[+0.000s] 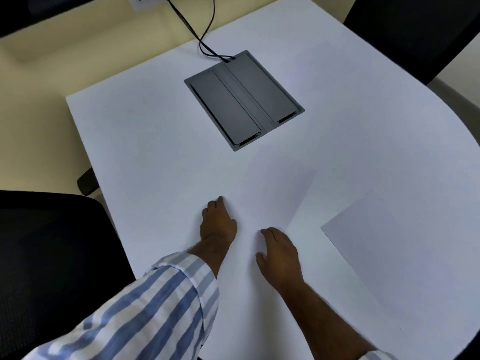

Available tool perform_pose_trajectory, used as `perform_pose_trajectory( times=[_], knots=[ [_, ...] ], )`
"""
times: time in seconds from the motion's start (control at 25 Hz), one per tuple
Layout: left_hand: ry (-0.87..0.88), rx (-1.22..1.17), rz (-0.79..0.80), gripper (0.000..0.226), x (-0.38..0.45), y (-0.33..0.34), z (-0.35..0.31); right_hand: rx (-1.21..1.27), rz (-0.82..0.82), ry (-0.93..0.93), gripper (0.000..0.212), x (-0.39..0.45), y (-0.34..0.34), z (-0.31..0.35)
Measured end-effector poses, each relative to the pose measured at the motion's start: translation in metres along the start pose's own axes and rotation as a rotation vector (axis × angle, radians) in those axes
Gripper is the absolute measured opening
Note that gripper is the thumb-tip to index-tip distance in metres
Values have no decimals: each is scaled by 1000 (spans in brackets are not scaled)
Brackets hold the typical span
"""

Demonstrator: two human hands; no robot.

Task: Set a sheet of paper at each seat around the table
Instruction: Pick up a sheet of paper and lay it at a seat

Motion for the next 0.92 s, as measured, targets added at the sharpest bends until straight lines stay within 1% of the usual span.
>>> perform_pose_trajectory(
  times=[0.08,0.16,0.24,0.32,0.36,0.4,0.44,0.52,0.56,0.6,0.64,0.72,0.8,0.92],
  knots=[
    [-1,-70,-16,71,8,0,-6,6,-28,22,62,-1,1,4],
    [-68,-213,-7,60,17,0,-7,3,-56,26,60,-1,2,5],
    [-160,-390,51,51,25,2,-6,6,-83,24,58,0,0,5],
    [-201,-602,136,39,27,5,-8,33,-122,27,54,2,-5,5],
    [-184,-675,160,33,27,4,-13,85,-178,49,50,4,-8,4],
    [-140,-709,167,28,25,0,-21,182,-272,110,46,4,-13,-1],
    [-75,-714,167,24,24,-5,-31,320,-399,231,41,2,-18,-11],
    [70,-688,185,20,19,-16,-56,674,-663,610,33,-6,-22,-42],
    [126,-679,206,20,18,-20,-68,875,-755,787,29,-8,-19,-54],
    [155,-687,231,20,17,-24,-79,1068,-812,909,26,-5,-14,-62],
    [159,-718,260,19,16,-28,-87,1219,-833,978,27,2,-13,-68],
    [146,-825,328,16,15,-37,-101,1359,-810,1037,32,17,-22,-78],
    [124,-935,420,17,14,-47,-112,1429,-727,1048,40,30,-33,-86],
    [90,-1007,553,24,14,-56,-116,1704,-436,989,52,54,-38,-80]
  ],
)
Point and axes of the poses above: each hand's wrist, its own x-axis towards the middle knuckle, its own y-axis out of the palm, z = x × y, the point moved 8 cm from there along x, towards the middle knuckle, and after that the axes turned 10 degrees about -y, right-handed, at the moved point
